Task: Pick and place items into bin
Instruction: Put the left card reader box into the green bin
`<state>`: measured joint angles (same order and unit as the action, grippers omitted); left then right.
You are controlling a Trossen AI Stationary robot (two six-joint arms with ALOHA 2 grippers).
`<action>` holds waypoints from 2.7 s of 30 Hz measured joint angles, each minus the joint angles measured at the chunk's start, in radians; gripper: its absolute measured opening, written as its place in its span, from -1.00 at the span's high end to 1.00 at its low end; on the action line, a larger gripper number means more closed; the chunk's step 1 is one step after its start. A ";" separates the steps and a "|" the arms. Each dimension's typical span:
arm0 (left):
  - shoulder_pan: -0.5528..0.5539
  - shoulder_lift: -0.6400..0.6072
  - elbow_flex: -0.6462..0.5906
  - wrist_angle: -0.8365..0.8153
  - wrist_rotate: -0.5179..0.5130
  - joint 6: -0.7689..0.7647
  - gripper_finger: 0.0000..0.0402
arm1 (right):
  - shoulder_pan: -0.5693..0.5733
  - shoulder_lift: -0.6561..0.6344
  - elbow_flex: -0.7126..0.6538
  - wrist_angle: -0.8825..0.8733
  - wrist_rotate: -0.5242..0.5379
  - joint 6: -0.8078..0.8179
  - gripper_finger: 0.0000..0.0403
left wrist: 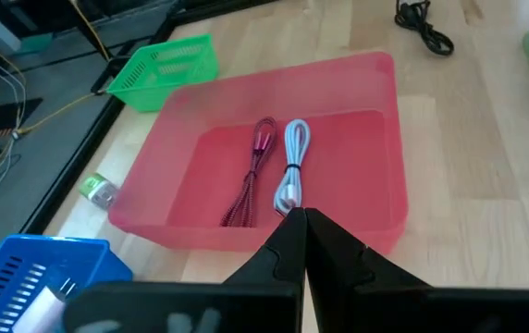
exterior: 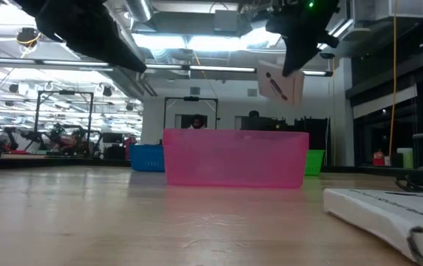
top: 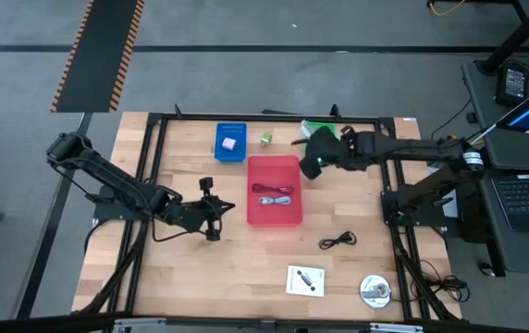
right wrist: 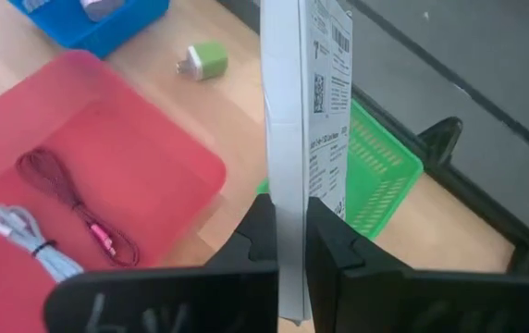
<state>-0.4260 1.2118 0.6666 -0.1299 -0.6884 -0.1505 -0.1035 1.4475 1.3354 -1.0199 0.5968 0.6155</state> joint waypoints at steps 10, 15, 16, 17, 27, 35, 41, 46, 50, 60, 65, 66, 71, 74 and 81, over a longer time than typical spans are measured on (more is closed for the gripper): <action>0.003 0.000 0.000 0.000 0.001 0.007 0.99 | -0.186 0.000 0.000 0.061 -0.195 -0.039 0.96; 0.003 0.000 0.000 0.000 0.001 -0.001 0.99 | -0.277 0.000 0.000 0.067 -0.259 -0.002 0.96; 0.003 0.000 0.000 0.000 0.001 -0.001 0.99 | -0.293 0.000 0.000 0.073 -0.277 0.006 0.96; 0.003 0.000 0.000 0.000 0.001 -0.001 0.99 | -0.306 0.000 0.000 0.086 -0.297 0.009 0.96; 0.003 0.000 0.000 0.000 0.001 -0.003 0.99 | -0.358 0.000 -0.001 0.112 -0.357 0.126 0.96; 0.003 0.000 0.000 -0.002 0.002 -0.029 0.99 | -0.332 -0.005 -0.154 0.257 -0.384 0.209 0.96; 0.003 0.000 0.000 -0.002 0.051 -0.059 0.99 | -0.349 -0.005 -0.220 0.350 -0.389 0.247 0.96; 0.002 0.000 0.000 -0.002 0.085 -0.075 0.99 | -0.360 -0.006 -0.230 0.340 -0.388 0.298 0.96; 0.002 0.000 0.000 -0.002 0.087 -0.076 0.99 | -0.365 -0.006 -0.230 0.337 -0.384 0.354 0.96; 0.002 0.000 0.000 -0.002 0.087 -0.073 0.99 | -0.370 -0.004 -0.230 0.330 -0.381 0.444 0.96; 0.002 0.000 0.000 -0.002 0.087 -0.072 0.99 | -0.370 0.016 -0.230 0.329 -0.385 0.457 0.96; 0.002 0.000 0.000 -0.002 0.087 -0.072 0.99 | -0.370 0.023 -0.230 0.330 -0.386 0.457 0.96; 0.002 0.000 0.000 -0.002 0.087 -0.072 0.99 | -0.377 0.052 -0.230 0.331 -0.398 0.454 0.96; 0.002 0.000 0.000 -0.002 0.087 -0.072 0.99 | -0.387 0.068 -0.230 0.336 -0.423 0.453 0.96; 0.002 0.000 0.000 -0.001 0.087 -0.072 0.99 | -0.410 0.104 -0.230 0.358 -0.457 0.443 0.96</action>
<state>-0.4244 1.2118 0.6666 -0.1310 -0.6014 -0.2230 -0.5134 1.5517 1.1058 -0.6621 0.1400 1.0590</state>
